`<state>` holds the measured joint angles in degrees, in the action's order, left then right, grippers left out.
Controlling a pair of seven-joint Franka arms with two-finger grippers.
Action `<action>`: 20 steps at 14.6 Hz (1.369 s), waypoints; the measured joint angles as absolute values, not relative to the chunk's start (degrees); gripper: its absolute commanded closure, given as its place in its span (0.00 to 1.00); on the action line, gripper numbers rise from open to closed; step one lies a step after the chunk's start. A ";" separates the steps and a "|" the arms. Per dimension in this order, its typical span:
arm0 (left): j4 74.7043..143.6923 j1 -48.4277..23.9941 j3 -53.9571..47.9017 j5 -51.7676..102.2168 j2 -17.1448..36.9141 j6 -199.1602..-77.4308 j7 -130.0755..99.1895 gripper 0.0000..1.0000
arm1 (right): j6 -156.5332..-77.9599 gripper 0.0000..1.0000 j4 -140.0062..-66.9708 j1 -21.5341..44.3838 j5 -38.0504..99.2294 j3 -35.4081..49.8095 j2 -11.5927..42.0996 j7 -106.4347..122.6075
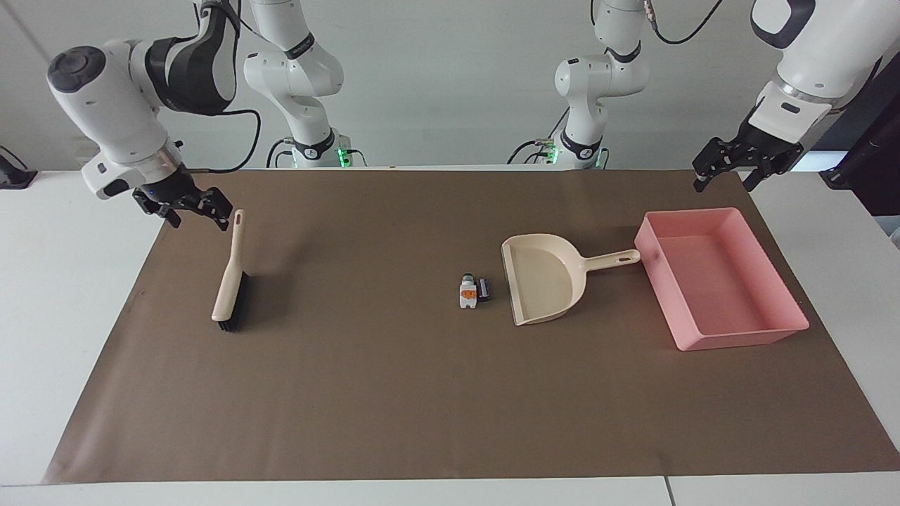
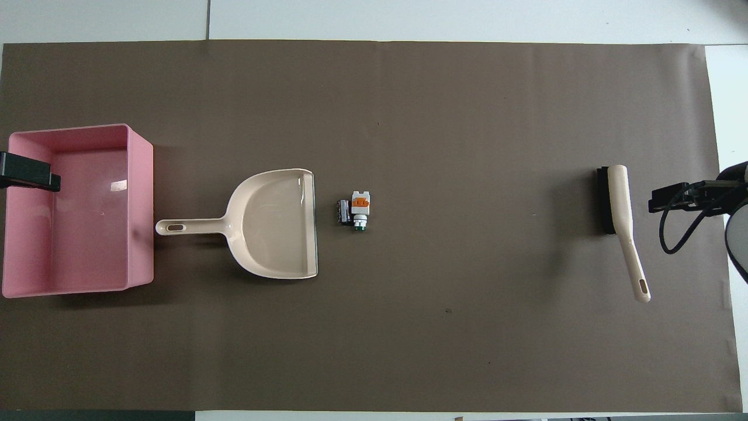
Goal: Clean e-waste and dump in bin
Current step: 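Grasp the brush handle with the right gripper while the left gripper grasps the dustpan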
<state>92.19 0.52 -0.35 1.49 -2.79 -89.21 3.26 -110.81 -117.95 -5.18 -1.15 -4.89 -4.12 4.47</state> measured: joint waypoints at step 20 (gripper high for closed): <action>113.04 -9.92 -1.64 1.66 -3.24 -110.46 57.25 0.02 | -128.90 0.10 -138.81 -9.30 0.91 -4.64 -5.19 8.78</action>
<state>113.04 -9.92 -1.64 1.66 -3.24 -110.46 57.25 -128.90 -138.81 -9.30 0.91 -4.64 -5.19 8.78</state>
